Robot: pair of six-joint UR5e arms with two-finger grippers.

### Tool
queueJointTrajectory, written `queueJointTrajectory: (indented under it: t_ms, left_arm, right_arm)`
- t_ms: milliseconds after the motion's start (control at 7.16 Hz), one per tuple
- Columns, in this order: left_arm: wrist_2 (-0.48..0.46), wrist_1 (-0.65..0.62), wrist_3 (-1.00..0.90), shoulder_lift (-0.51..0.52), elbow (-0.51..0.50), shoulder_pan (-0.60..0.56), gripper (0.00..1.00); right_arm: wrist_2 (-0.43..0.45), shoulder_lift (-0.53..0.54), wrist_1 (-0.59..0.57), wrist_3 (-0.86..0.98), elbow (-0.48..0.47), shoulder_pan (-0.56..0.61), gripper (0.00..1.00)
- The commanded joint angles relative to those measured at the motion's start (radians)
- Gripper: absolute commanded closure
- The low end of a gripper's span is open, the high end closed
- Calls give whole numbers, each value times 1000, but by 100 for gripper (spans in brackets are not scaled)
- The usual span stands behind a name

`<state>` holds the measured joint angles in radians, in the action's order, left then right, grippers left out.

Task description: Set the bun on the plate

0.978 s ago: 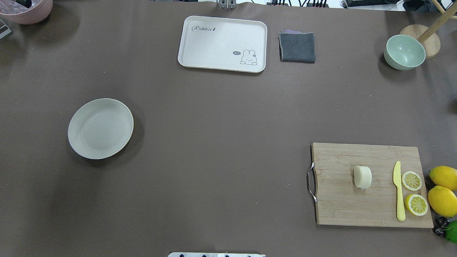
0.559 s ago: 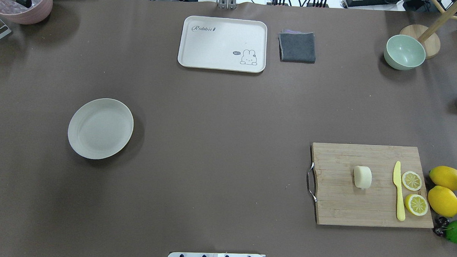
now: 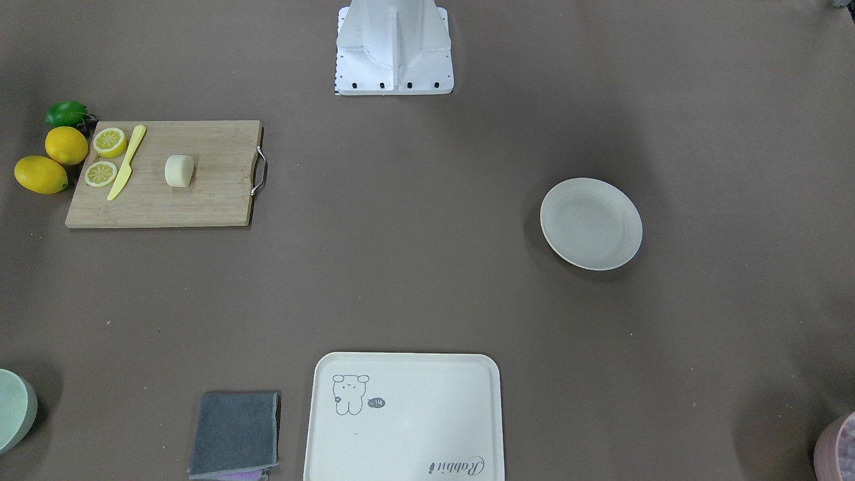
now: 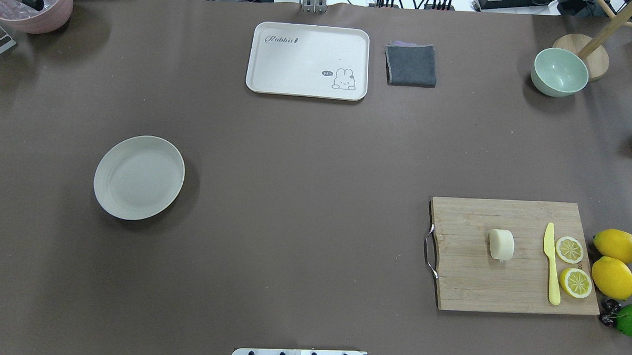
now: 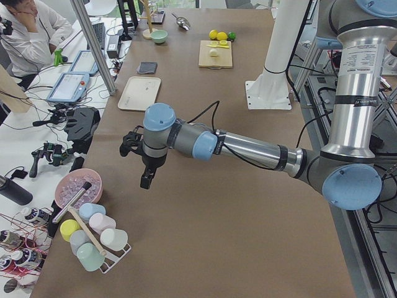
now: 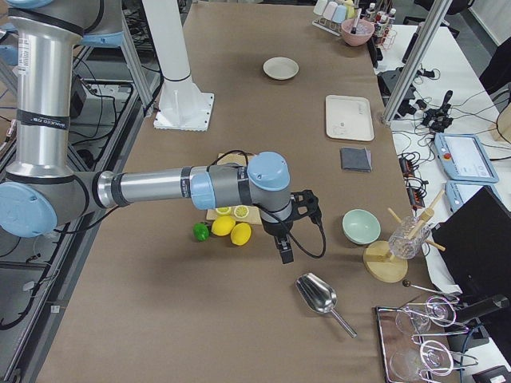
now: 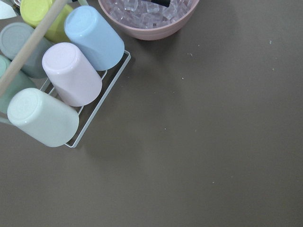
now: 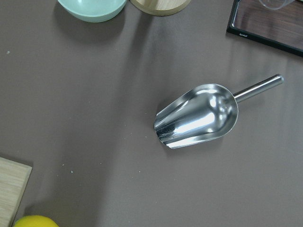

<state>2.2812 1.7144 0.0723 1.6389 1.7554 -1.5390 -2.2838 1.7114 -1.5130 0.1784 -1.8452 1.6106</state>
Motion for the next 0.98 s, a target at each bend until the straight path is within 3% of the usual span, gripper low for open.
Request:
queueJointTrajectory:
  t_ms: [0,279,699,838]
  left_arm:
    - [1,11,4,13,9,2,2]
    - [0,30,59,71,4,99,2]
    - [0,48,261,79,1,300,2]
    - [0,144,370,78,-29,380,2]
  right_arm:
    - [-37,-2,11,1,11,0,0]
    - [-40,-4,19,-133,5,-55,0]
    - [15,-6,276,-637,0,-310,0]
    - [42,-12,299,-716,-2,-380,0]
